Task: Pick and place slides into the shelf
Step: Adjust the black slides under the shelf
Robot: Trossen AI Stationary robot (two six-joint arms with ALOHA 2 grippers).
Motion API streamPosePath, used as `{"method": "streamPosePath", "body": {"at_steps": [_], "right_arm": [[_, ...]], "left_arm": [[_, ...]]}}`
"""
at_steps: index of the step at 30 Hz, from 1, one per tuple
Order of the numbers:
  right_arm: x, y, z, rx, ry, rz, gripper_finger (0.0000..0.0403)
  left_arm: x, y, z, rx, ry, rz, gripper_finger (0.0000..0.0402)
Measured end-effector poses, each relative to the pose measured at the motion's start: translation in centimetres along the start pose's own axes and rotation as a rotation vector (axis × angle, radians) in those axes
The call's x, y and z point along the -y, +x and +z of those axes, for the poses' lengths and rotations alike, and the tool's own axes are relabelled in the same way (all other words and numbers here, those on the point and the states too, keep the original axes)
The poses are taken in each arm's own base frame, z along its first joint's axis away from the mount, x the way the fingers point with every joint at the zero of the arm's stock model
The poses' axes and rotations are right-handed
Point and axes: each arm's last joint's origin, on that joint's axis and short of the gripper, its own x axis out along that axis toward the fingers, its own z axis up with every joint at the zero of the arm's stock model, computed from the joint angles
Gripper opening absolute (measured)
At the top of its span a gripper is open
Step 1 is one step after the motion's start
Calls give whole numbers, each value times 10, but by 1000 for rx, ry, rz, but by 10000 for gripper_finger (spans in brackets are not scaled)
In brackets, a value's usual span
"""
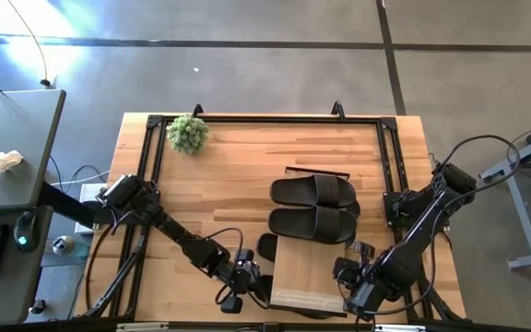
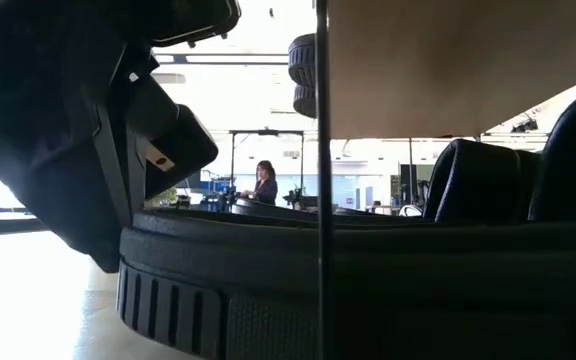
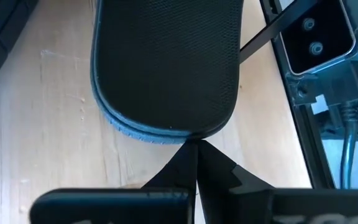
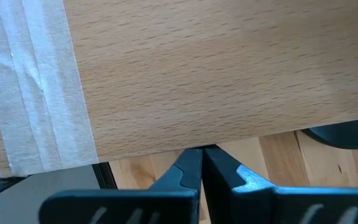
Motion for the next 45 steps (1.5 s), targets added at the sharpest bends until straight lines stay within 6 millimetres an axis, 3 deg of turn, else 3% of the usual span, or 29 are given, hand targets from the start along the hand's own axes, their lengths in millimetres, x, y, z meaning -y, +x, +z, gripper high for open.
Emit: {"method": "streamPosePath", "body": {"at_steps": [8, 14, 25, 34, 38, 45], "right_arm": [[2, 1, 3, -18, -8, 3, 0], [2, 0, 1, -11, 29, -10, 0], [-1, -3, -13, -4, 87, -43, 0], [-4, -10, -39, 12, 166, -79, 0], [-9, -12, -59, 54, 245, -64, 0], [-16, 14, -95, 127, 404, 126, 0]], "left_arm": [[1, 0, 3, 30, -11, -12, 0], [-5, 0, -7, -72, -8, 66, 0], [-6, -7, -9, -109, -4, 82, 0], [-11, -54, -7, -180, 19, 260, 0], [-25, -69, -13, -200, -24, 315, 0], [-59, -79, -22, -104, -159, 212, 0]]}}
